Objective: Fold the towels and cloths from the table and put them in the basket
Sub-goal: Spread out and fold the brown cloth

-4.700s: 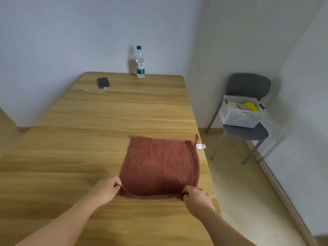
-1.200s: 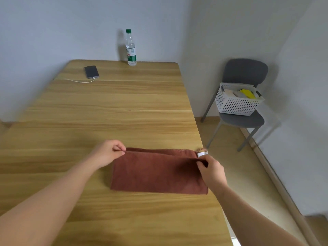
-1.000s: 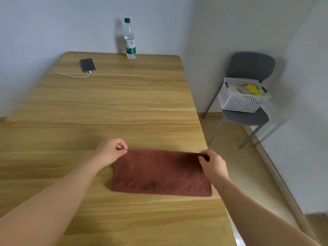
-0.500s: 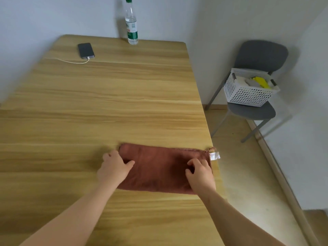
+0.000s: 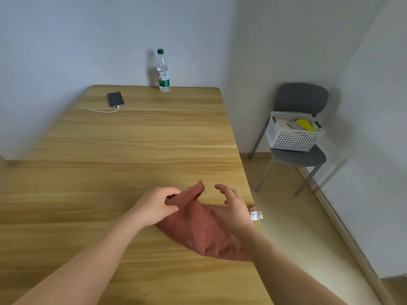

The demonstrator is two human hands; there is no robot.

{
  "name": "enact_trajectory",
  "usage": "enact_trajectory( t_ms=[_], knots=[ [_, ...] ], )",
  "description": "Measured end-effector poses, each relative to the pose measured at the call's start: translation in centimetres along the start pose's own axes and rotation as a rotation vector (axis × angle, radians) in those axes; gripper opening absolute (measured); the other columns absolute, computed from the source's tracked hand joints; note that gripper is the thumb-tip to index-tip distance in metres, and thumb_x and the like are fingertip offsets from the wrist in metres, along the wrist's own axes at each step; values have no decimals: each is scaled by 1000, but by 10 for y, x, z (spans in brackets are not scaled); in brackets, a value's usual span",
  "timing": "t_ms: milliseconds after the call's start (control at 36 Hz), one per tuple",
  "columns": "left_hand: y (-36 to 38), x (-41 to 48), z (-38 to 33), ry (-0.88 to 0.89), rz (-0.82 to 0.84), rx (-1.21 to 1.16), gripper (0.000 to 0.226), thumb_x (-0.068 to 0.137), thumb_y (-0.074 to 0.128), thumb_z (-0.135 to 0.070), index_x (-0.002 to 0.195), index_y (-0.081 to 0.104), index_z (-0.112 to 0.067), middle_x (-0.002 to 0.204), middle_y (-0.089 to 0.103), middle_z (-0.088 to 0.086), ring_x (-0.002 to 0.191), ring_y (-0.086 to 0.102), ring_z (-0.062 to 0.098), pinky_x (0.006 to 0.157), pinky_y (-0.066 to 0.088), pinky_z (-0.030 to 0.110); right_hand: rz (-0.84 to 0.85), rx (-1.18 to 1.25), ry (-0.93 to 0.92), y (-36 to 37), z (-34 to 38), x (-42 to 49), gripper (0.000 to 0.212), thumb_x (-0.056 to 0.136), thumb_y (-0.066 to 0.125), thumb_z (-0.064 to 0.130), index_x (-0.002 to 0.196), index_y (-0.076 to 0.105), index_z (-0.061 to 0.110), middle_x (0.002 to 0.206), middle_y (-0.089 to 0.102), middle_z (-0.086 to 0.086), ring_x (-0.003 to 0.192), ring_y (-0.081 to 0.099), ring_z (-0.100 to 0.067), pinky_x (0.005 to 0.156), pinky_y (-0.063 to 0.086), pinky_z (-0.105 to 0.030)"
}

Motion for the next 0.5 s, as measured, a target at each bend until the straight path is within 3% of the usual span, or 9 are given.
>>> enact_trajectory(
  t_ms=[83,167,222,306,389,500],
  knots=[
    [-14,-6,-37,114,36,71,30,81,68,-14,82,59,-43,88,62,-23,83,58,3,74,44,22,-1,0,-180,-17,43,3,82,72,72,18,142,32,32,142,37,7,129,34,-17,108,30,-34],
    [-28,-15,-64,179,31,148,35,79,70,-18,76,54,-49,93,64,-22,91,61,4,86,48,30,80,47,-206,-30,66,1,84,70,77,16,140,35,33,117,51,11,118,44,-17,103,37,-35],
    [-39,-22,-81,225,6,152,35,78,71,-17,74,54,-48,89,63,-23,88,61,2,85,49,29,158,206,-156,-38,73,-3,71,71,77,7,132,46,28,89,55,9,91,56,-13,87,49,-30],
    [-56,-30,-98,277,-40,107,35,77,74,-14,77,56,-44,86,62,-23,72,55,-10,69,44,13,210,235,-150,-54,82,-9,33,73,75,3,97,63,22,69,53,3,59,51,-3,61,43,-16],
    [-70,-36,-102,281,-54,78,39,73,78,-17,80,54,-47,87,60,-19,74,54,-6,77,46,20,196,259,-164,-69,88,-13,19,73,76,3,72,63,17,64,56,4,55,50,-2,56,41,-12],
    [-89,-42,-100,251,-93,115,27,72,79,-18,72,60,-38,76,63,-17,70,57,0,76,47,24,117,318,-176,-91,92,-16,27,73,77,3,65,55,16,62,52,5,56,47,-5,52,37,-11]
  ],
)
Point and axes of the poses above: each hand's wrist, its own x-axis towards the middle knuckle, its own y-axis out of the palm, z = x × y, the point moved 9 cm from there along x, towards the middle knuckle
